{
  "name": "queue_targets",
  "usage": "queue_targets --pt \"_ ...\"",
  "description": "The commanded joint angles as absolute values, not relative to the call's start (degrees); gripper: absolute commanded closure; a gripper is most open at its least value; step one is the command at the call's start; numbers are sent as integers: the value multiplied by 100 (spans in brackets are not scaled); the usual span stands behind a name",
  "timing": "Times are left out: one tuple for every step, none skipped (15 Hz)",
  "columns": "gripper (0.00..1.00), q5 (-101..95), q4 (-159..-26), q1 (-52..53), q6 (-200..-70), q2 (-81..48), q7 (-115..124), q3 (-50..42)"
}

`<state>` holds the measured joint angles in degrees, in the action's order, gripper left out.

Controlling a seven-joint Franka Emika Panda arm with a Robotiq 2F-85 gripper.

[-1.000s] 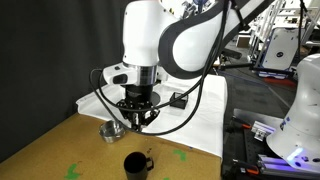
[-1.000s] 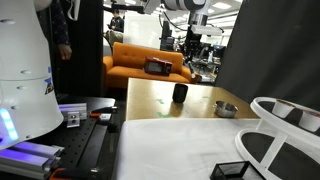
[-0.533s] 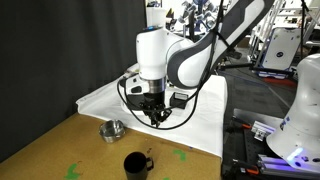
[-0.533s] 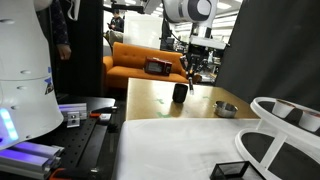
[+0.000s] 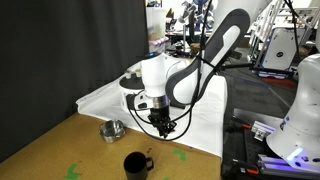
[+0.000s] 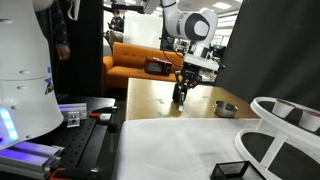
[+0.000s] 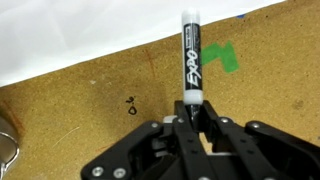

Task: Move the marker in the black cup to the table

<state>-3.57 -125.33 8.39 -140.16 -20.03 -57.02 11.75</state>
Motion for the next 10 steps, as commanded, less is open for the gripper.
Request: queue_targets --pt "95 -196 -12545 672 -14402 -2310 -5711 1322" --pt "95 -192 -12530 667 -14511 -2429 -5712 1334" --pt "95 -204 -12524 660 -14645 -2553 -5708 1349" --pt "95 -243 -12538 658 -14773 -2632 -5693 1360" --pt "95 -314 -12580 681 -14912 -2678 -5629 1347" --pt "95 -368 -12612 697 -15040 -2714 -5583 1339" --pt "95 -397 -12641 690 -15138 -2726 -5580 1347" --pt "56 -387 -12668 667 -15219 -2736 -5599 1380" --pt "55 -388 -12688 653 -15266 -2720 -5619 1399" --pt "49 -359 -12716 626 -15337 -2697 -5658 1444"
